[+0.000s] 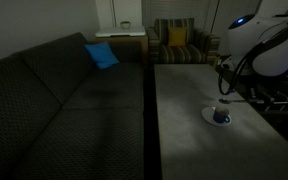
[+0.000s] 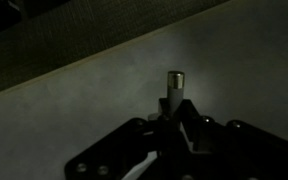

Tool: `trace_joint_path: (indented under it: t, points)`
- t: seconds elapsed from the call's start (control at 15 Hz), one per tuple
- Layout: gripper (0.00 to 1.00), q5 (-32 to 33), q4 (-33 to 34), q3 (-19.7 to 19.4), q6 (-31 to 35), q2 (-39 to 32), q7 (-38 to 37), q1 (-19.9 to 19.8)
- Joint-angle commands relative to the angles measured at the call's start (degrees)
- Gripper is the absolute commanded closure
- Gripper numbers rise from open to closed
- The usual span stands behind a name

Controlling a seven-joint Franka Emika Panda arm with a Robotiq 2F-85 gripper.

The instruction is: Put the spoon in the mug, take it out and put it back on the table

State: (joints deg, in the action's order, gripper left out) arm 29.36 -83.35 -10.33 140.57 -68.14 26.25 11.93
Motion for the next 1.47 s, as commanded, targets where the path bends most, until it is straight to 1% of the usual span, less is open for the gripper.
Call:
trace_joint_path:
  t: [0.0,0.07,0.2,0.33,0.67,0.87,0.93,1.2,1.27,1.4]
  points:
    - [0.84,1.8,0.6,1.3,-0.7,-0.1,-0.8,-1.2]
    - [0.96,1.8,0.6,1.3,-0.7,-0.1,-0.8,-1.2]
    - [0.96,1.7,0.0,1.1,-1.5,0.0,-1.4,-1.1]
    - [0.96,2.0,0.4,0.6,-4.4,0.0,-1.5,-0.5]
    - [0.96,4.2,5.7,0.5,-15.9,-1.5,0.1,0.4]
    - [0.96,6.2,11.3,1.4,-22.5,-3.7,1.2,0.5]
    - [0.96,6.7,14.1,1.8,-24.6,-5.3,1.6,0.5]
    - [0.96,7.6,26.9,3.0,-31.4,-14.0,3.3,0.7]
    - [0.96,6.0,30.2,1.9,-32.6,-16.5,4.4,1.7]
    - [0.96,6.2,36.0,1.9,-35.5,-21.0,4.5,2.8]
